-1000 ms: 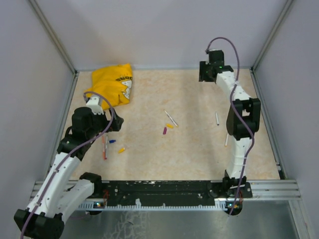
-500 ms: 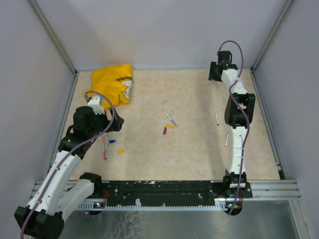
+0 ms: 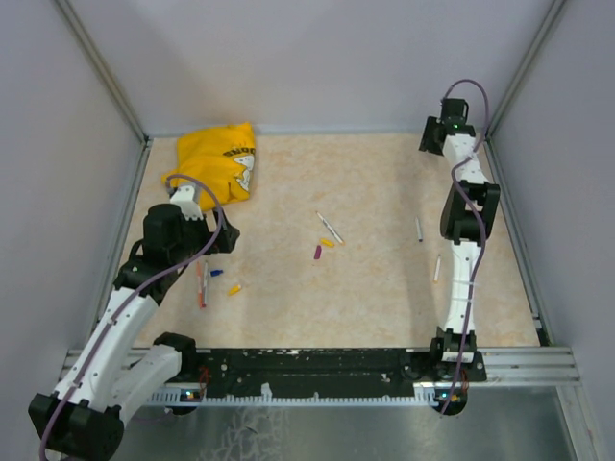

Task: Insert the pens into the pen caps
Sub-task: Pick up the pen cap from the center of the board.

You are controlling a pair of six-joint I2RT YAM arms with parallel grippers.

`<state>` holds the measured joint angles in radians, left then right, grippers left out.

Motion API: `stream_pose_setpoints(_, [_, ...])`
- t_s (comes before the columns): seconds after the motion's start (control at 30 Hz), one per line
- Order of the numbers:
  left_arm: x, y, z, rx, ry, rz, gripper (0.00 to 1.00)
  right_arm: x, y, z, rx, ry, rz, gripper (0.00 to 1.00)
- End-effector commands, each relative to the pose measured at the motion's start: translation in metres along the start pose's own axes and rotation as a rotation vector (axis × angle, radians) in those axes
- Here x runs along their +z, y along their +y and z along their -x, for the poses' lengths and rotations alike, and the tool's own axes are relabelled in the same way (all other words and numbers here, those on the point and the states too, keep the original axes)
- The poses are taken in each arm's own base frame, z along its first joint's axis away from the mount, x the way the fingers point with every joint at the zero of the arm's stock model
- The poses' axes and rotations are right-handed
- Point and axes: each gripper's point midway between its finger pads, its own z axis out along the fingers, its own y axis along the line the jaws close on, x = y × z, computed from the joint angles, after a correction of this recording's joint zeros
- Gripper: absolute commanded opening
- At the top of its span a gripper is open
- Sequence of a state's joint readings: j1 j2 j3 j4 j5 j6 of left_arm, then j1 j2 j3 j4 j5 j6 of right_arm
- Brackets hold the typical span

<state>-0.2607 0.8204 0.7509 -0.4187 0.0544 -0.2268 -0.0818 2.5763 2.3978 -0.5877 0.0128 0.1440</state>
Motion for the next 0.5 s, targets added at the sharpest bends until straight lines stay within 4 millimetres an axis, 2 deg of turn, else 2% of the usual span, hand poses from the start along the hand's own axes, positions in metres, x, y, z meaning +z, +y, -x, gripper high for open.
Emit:
stream_pose_setpoints(0.0, [0.001, 0.003, 0.005, 0.009, -0.016, 0.01, 0.99, -0.004, 0.009, 0.016, 0.034, -0.036, 0.044, 0.49])
stream_pose_setpoints(0.47, [0.002, 0.003, 0.004, 0.01, -0.012, 0.008, 0.99, 0.008, 0.006, -0.016, 0.114, 0.067, 0.018, 0.46])
